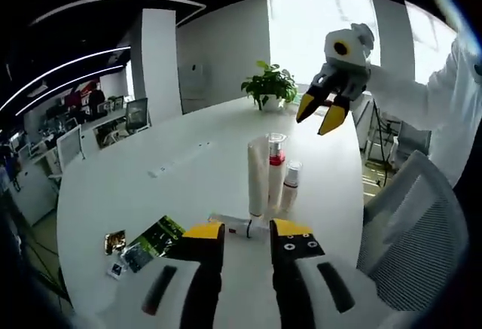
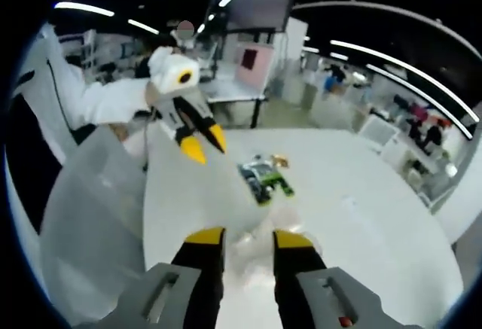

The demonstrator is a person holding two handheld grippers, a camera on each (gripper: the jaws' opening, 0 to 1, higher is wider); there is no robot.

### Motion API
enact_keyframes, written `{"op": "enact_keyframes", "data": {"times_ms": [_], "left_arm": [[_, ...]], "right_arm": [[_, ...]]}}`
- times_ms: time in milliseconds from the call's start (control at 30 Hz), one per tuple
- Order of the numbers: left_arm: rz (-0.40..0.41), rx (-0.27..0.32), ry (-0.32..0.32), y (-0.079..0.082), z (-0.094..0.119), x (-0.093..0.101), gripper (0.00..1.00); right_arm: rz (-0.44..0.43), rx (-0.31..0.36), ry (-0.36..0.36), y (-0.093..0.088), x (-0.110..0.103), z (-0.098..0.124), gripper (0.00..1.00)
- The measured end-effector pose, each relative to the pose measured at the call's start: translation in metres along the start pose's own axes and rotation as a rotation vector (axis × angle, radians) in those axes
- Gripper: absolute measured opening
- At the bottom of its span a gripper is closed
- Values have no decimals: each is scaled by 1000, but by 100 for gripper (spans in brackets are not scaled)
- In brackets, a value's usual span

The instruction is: Arrange the skincare products in the storage area until every visible bottle or jar stands upright without overlapping.

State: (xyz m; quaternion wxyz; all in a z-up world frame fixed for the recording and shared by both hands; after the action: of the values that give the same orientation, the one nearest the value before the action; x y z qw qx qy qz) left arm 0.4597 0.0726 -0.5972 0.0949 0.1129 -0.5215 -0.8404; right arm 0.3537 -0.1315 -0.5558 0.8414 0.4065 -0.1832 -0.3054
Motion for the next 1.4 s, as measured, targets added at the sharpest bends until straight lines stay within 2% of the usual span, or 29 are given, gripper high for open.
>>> {"op": "enact_keyframes", "data": {"times_ms": [100,167,233,433,667,833,967,1167,1267,1400], "left_arm": [[-3,3,25,-3,6,-3,33],[19,2,47,-5,10,-7,41],[20,1,64,-7,14,-9,48],[19,-18,56,-18,23,-11,54],[50,-7,119,-24,39,-23,69],[62,13,143,-25,51,-26,78],[85,21,160,-28,60,-30,79],[105,29,187,-31,70,-29,86],[77,15,194,-35,70,-26,88],[90,3,179,-36,69,-22,91]], "right_arm": [[-3,16,-11,-3,-5,0,29],[3,14,-13,-7,-8,0,33],[11,20,-19,-9,-11,0,42],[-13,52,-35,-12,-17,2,55],[-30,56,-64,-18,-26,3,71],[-72,109,-87,-18,-32,7,85],[-113,127,-74,-22,-39,7,87],[-139,131,-100,-32,-46,7,99],[-162,143,-102,-35,-48,9,98],[-183,140,-117,-40,-50,9,99]]}}
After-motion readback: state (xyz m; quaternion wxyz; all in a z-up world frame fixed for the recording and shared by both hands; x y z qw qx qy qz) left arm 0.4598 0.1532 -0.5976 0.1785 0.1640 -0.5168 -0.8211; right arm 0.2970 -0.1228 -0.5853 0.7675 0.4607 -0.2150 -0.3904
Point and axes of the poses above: the point that each gripper's makers call its tool centre point, and the gripper's own axes: z roughly backward along the fingers, x roughly to its right, y roughly out of its top, the point moved 6 cm from there along z, roughly backward along the fingers, and after that the axes turned 11 degrees about y, right-handed, at the moved point
